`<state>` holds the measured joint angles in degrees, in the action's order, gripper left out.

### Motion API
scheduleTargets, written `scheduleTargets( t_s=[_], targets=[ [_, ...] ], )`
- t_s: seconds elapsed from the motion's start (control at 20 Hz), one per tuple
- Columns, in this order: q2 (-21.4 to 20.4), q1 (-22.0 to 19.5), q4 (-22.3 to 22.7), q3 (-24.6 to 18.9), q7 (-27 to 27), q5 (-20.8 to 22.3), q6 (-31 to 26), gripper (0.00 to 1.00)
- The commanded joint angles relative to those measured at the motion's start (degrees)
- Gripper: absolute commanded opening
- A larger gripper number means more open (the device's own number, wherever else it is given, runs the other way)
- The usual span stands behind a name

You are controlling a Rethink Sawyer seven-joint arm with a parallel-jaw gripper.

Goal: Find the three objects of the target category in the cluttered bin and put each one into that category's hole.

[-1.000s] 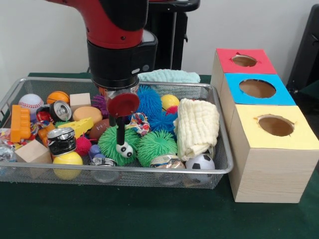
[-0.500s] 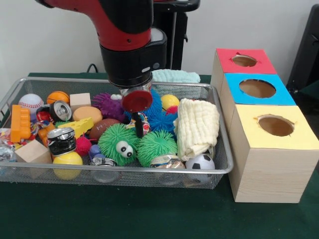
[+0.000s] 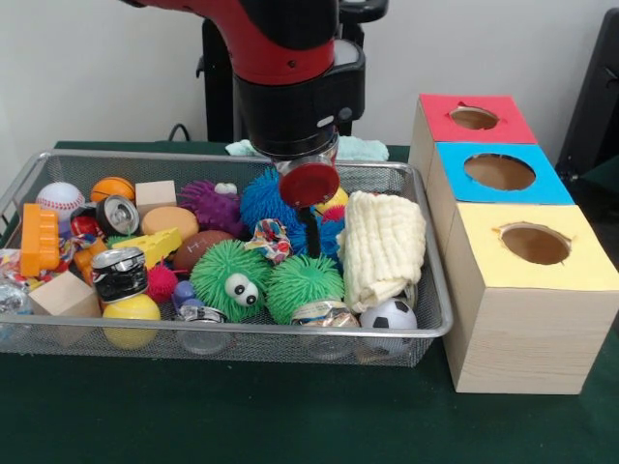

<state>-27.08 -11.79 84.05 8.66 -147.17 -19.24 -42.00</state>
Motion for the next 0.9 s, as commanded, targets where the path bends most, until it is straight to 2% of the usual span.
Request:
scheduleTargets(
  t_s=[0.05, 0.25, 0.6, 0.9],
  targets=[
    [3.9, 1.1, 4.9, 1.7, -7.0, 3.1, -0.1, 1.0],
    [5.9, 0.7, 5.2, 2.1, -4.6, 5.0, 2.1, 1.0],
    [8.4, 3.4, -0.5, 7.3, -1.5, 12.5, -1.1, 1.0],
    [9.6, 3.9, -1.6, 8.4, -2.5, 15.3, 1.4, 1.0]
  ],
)
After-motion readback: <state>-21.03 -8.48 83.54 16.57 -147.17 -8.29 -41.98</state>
